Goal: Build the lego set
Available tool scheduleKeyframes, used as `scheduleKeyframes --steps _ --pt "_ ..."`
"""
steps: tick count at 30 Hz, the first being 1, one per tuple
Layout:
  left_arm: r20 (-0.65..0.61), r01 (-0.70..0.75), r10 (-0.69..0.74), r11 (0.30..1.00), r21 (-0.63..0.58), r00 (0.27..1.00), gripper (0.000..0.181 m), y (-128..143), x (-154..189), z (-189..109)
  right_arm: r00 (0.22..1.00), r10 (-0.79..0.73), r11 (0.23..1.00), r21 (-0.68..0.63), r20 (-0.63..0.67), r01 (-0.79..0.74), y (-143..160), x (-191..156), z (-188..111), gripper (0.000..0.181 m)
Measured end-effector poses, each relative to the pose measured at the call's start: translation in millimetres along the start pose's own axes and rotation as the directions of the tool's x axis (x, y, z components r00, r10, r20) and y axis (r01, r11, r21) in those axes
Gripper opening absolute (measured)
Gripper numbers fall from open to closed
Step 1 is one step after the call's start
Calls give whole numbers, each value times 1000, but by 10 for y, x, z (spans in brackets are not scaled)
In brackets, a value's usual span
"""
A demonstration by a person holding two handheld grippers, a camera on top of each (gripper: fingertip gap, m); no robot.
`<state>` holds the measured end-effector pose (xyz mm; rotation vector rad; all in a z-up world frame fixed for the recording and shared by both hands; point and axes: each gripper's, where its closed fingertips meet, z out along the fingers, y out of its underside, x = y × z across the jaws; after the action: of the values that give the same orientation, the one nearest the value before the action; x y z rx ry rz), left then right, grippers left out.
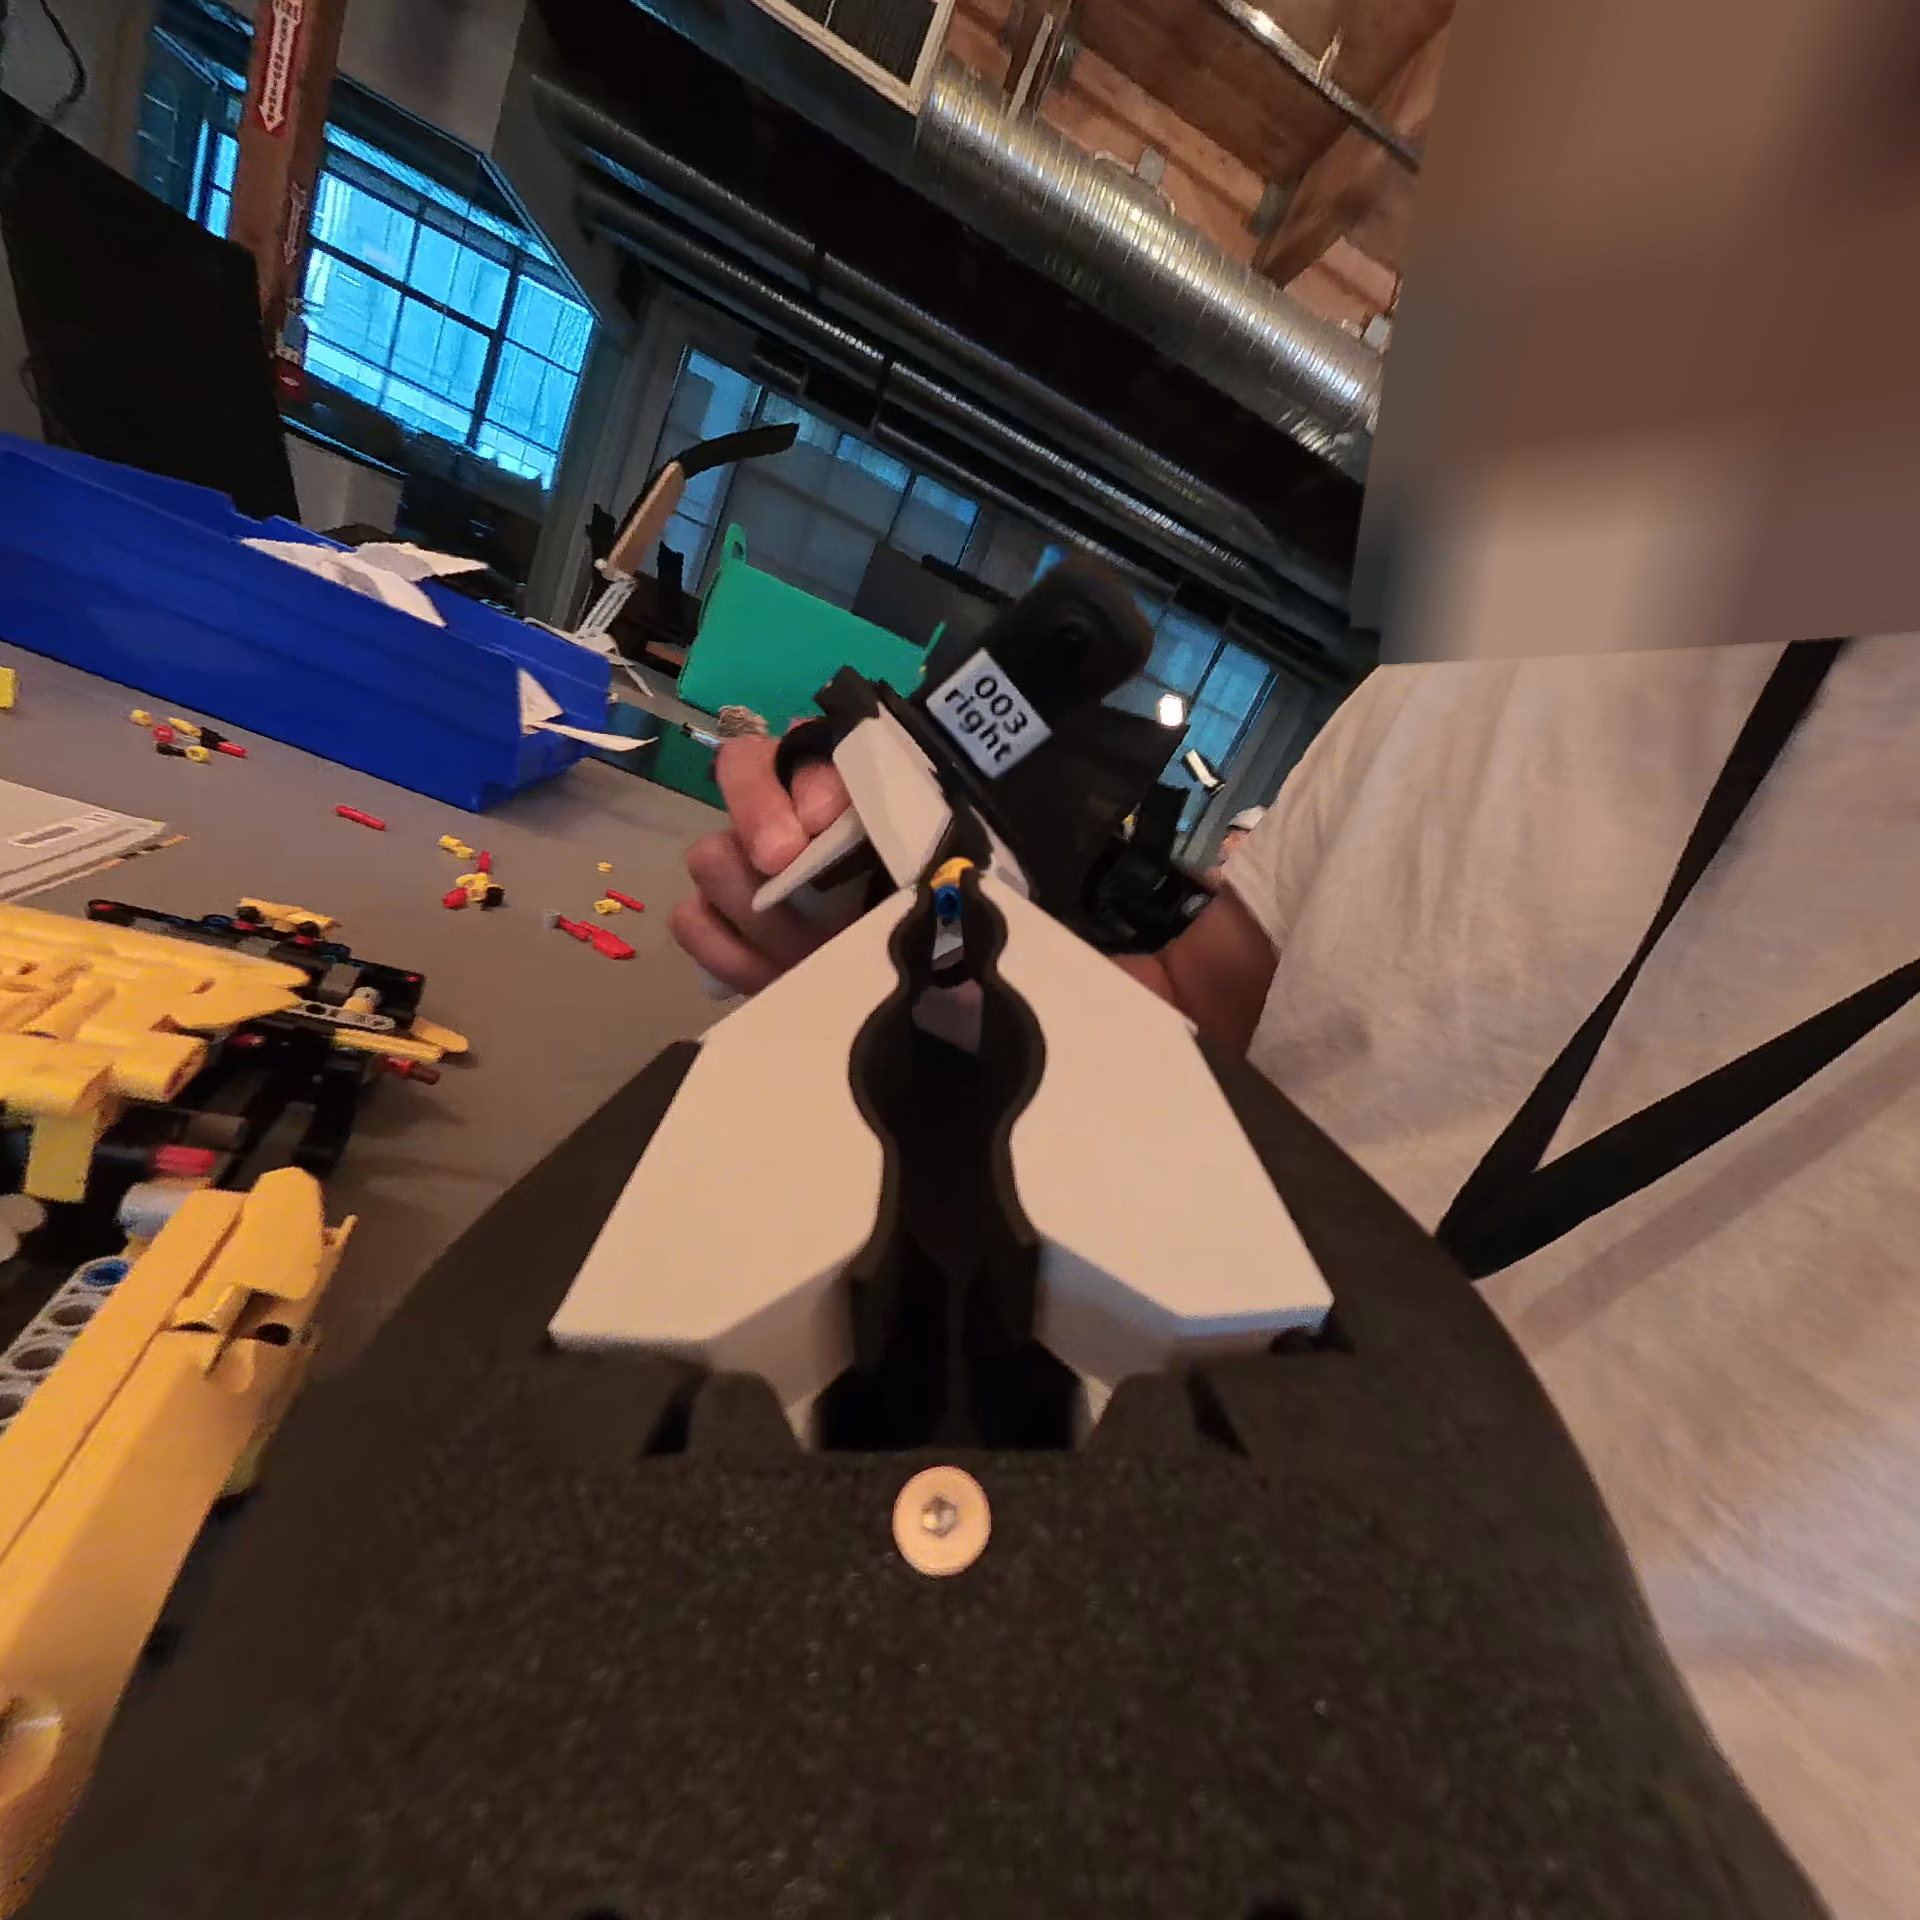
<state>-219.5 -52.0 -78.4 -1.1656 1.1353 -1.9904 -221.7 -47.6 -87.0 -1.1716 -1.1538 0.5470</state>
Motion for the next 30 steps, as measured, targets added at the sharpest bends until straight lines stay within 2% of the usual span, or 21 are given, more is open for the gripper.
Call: scheduleKeyframes --steps 3,8,14,16,20,30 --pt "-60 87 -84 995 48 995 4 -64 31 -16 993 -94 995 13 -64 95 -62 33 30 7" --pt "-147 200 -187 976 81 971 4 -118 51 -34 980 -157 987 7 -118 159 -102 56 57 7" --pt "-173 233 -215 968 91 961 4 -116 51 -27 951 -249 968 -57 -182 243 -77 73 86 6" --pt "-112 195 -186 977 83 976 4 -93 -23 -16 942 -270 961 -120 -200 250 -10 110 71 6" --pt "95 44 -45 999 12 994 4 13 -228 -5 926 -309 915 -335 -217 227 224 178 35 7" --pt "173 62 -58 998 -22 983 4 73 -368 3 944 -234 921 -364 -233 138 377 223 16 6"
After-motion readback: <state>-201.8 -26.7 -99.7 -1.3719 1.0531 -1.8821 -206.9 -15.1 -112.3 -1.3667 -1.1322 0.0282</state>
